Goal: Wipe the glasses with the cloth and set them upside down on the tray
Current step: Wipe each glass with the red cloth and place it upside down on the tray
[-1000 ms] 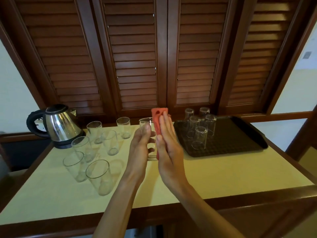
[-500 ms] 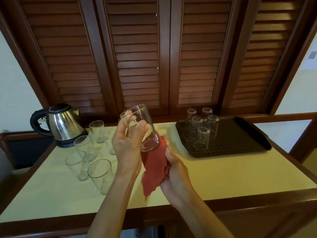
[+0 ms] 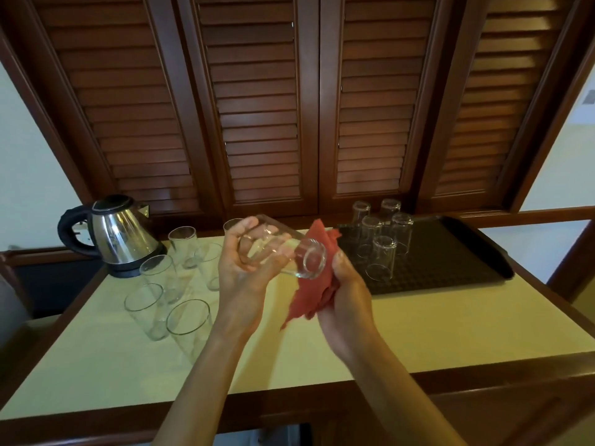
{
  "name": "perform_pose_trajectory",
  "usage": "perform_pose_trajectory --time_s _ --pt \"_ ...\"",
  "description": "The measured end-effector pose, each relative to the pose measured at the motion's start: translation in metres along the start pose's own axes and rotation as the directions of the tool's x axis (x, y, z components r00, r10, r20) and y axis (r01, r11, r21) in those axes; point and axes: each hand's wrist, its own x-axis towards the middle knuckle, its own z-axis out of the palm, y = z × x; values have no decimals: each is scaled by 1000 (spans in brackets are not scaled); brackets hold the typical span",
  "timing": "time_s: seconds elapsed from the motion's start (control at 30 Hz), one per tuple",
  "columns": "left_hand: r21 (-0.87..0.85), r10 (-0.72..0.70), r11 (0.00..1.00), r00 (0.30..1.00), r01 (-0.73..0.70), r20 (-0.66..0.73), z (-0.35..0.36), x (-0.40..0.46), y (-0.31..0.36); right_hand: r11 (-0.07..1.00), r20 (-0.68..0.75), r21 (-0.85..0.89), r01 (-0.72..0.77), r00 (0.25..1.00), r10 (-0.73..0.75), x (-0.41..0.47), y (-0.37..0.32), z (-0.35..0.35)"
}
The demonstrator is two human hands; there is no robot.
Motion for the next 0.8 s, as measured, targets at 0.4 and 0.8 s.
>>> perform_pose_trajectory --time_s 0.4,0.8 --pt "227 -44 973 999 39 16 13 -20 -9 984 15 -76 160 987 -159 22 -22 6" --pt "-97 -255 959 961 265 105 23 -25 1 286 494 -659 695 688 -532 24 9 3"
